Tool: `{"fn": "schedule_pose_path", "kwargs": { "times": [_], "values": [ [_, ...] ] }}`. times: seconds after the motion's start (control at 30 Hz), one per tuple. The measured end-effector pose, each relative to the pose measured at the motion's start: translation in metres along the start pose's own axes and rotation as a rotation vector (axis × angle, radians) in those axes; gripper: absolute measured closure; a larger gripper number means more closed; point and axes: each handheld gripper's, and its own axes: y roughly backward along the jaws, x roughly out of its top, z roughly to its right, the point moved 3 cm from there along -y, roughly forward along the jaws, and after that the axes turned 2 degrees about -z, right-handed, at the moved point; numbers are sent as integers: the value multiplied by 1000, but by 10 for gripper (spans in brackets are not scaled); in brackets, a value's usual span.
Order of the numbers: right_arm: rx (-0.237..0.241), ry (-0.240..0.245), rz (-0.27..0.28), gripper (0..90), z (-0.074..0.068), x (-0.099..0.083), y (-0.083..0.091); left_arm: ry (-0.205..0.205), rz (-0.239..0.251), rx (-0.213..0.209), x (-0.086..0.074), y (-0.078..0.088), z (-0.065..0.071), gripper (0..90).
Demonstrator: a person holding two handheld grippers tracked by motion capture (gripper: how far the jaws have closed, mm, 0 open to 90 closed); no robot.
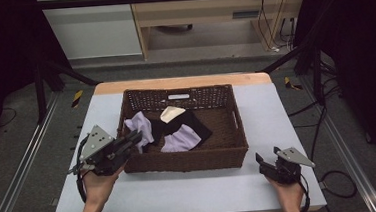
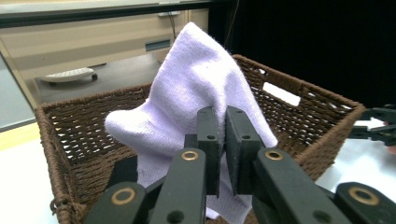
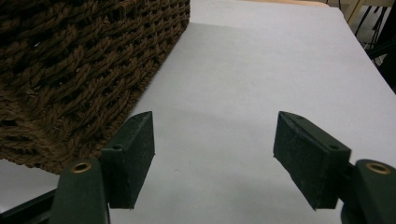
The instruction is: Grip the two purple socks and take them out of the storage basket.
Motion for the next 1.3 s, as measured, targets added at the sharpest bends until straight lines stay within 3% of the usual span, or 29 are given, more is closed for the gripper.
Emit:
{"fn": "schedule_pose_path", "kwargs": {
  "times": [0.23, 0.57, 0.87, 1.3],
  "values": [
    [0, 1, 1, 297, 0, 0, 0, -27, 19, -29, -5, 16, 14, 840],
    [2, 5, 7, 297, -1, 0, 1, -70, -23, -72, -26, 23, 37, 840],
    [2, 9, 9, 296, -1, 0, 1, -80, -129, -112, -65, 18, 53, 839],
    [0, 20, 13, 286, -2, 0, 2, -83, -317, -160, -112, -19, 67, 838]
  ]
}}
